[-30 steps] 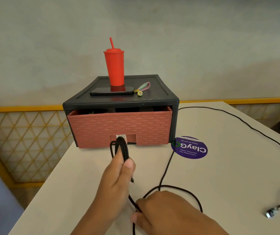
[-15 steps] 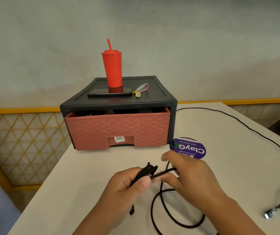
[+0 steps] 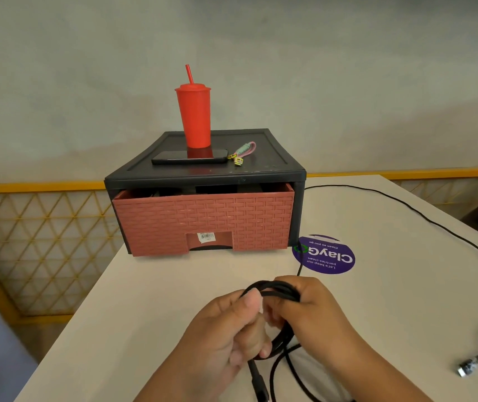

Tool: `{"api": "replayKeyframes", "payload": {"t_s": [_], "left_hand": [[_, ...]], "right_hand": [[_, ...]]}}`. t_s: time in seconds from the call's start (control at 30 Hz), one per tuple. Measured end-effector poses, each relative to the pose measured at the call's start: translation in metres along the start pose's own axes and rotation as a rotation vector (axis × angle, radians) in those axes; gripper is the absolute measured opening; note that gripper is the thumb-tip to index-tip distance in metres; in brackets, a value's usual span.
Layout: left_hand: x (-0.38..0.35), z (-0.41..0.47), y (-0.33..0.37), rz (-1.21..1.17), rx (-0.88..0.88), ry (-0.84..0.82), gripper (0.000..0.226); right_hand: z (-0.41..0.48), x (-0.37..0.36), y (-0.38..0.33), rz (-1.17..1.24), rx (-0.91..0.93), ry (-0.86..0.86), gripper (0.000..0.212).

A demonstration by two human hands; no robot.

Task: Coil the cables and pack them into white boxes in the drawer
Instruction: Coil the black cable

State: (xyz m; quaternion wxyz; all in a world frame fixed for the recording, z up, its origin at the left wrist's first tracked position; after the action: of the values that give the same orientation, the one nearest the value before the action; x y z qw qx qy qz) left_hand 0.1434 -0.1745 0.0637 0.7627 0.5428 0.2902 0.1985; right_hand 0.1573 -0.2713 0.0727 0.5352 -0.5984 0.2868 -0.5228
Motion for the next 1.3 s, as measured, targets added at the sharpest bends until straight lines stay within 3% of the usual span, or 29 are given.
{"api": "replayKeyframes", "payload": {"t_s": [0.1, 0.23, 0.4, 0.53, 0.67, 0.9, 1.07, 1.2, 1.3], "left_hand": [[0.004, 0.000, -0.004, 0.014, 0.035, 0.032, 0.049], [0.008, 0.001, -0.008, -0.023, 0.075, 0.097, 0.055], [0.011, -0.001, -0.012, -0.208, 0.098, 0.199, 0.049], [0.009, -0.001, -0.010, -0.222, 0.102, 0.220, 0.046], [0.008, 0.000, -0.011, -0.193, 0.119, 0.183, 0.048], [0.005, -0.003, -0.010, -0.262, 0.161, 0.211, 0.045], [0.004, -0.002, -0.012, -0.233, 0.166, 0.203, 0.047], [0.004, -0.003, -0.010, -0.222, 0.143, 0.170, 0.047], [0.007, -0.005, -0.010, -0.250, 0.144, 0.246, 0.045]], "right_hand": [[-0.002, -0.005, -0.006, 0.055, -0.011, -0.034, 0.025], [-0.005, 0.000, -0.006, -0.085, 0.008, 0.058, 0.036], [-0.009, 0.000, -0.012, -0.210, 0.110, 0.117, 0.015], [-0.010, -0.001, -0.011, -0.242, 0.172, 0.129, 0.042], [-0.010, 0.000, -0.008, -0.282, 0.160, 0.192, 0.057], [-0.010, -0.007, -0.006, -0.020, 0.135, 0.116, 0.049], [-0.012, -0.002, -0.009, -0.167, 0.179, 0.206, 0.059], [-0.011, -0.002, -0.011, -0.126, 0.224, 0.205, 0.065], [-0.010, -0.001, -0.007, -0.098, 0.206, 0.192, 0.055]]}}
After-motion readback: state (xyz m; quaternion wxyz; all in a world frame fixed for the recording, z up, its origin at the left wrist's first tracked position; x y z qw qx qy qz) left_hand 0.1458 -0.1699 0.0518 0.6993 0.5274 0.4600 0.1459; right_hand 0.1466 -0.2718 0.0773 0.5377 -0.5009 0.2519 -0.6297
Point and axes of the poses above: each hand's wrist, its own z-axis towards the middle knuckle, its own x-axis out of the back of the hand, y = z × x, the point moved 7 cm from there along z, towards the middle knuckle, and after that the axes turned 13 degrees about -y, right-handed, at the moved point
